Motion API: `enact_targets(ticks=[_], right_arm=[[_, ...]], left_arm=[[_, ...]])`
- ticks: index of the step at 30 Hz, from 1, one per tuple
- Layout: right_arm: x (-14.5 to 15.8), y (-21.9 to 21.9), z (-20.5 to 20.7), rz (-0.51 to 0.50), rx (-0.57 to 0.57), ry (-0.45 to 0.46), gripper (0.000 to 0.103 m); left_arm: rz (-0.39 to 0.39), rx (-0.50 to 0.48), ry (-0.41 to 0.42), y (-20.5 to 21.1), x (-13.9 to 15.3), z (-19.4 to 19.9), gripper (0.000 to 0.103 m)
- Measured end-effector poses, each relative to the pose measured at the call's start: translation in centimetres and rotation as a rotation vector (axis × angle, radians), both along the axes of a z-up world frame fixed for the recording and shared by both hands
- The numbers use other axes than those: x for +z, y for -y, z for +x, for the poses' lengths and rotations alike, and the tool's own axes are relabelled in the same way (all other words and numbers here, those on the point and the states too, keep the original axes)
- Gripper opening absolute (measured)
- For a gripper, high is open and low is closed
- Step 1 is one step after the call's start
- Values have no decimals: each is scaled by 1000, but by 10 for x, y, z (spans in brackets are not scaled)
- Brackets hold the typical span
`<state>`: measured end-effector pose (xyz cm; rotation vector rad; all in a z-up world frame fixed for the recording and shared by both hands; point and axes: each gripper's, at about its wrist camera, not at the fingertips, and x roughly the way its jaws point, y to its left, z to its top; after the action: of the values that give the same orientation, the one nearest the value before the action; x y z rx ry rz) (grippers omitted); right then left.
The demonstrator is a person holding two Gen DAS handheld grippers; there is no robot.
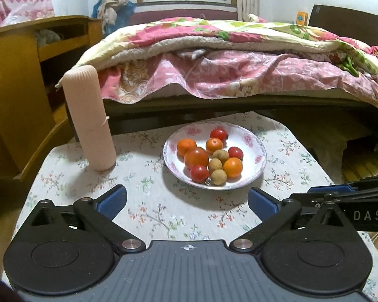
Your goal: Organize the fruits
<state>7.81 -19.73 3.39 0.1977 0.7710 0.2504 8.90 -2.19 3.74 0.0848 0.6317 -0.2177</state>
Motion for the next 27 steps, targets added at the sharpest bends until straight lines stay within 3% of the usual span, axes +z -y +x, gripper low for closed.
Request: enact_targets(ticks=[10,14,17,27], right_arm=[[11,-3,-37,9,-11,29,34],[10,-3,-52,17,-16,17,34],[7,-5,-62,15,-16,3,34],[0,-12,-84,10,-9,-24,34]], left_arm=[[-19,11,-46,-5,-3,-29,103],[-63,2,-74,-9,-4,-40,103],[-35,11,-86,-7,-8,-47,103],[-64,26,-107,-10,-9,-62,103]])
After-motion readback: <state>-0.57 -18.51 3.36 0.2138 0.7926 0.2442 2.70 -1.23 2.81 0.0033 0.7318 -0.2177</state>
